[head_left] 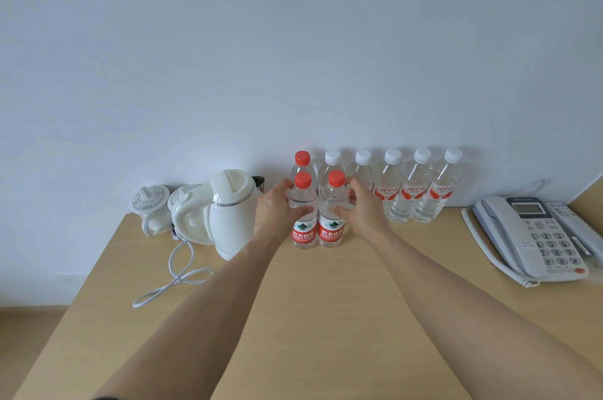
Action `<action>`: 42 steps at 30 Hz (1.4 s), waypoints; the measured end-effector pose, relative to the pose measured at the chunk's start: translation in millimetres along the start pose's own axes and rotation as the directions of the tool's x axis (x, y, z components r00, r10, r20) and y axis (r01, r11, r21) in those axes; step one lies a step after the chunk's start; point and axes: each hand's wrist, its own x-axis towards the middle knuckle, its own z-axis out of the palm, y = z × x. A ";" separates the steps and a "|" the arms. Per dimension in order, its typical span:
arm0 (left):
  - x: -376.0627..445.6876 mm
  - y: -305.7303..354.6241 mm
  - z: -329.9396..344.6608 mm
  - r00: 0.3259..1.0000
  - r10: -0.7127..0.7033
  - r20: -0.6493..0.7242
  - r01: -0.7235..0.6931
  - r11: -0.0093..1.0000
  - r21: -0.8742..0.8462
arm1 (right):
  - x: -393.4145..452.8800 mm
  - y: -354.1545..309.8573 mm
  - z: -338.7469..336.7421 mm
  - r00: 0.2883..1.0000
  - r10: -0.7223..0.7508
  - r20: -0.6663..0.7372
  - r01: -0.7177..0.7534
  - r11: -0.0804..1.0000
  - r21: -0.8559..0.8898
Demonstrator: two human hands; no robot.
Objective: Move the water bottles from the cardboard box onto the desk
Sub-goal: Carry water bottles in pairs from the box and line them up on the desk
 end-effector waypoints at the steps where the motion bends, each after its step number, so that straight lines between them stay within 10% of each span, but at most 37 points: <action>1: 0.0 0.0 0.0 1.000 -0.002 0.003 0.002 1.000 0.006 | -0.4 -0.1 -0.2 1.000 0.003 0.002 -0.003 1.000 0.005; 42: -43.6 5.3 -2.9 0.990 -0.070 0.120 0.034 0.959 0.282 | -85.8 -13.6 -20.9 0.964 0.261 0.046 -0.207 0.852 -0.480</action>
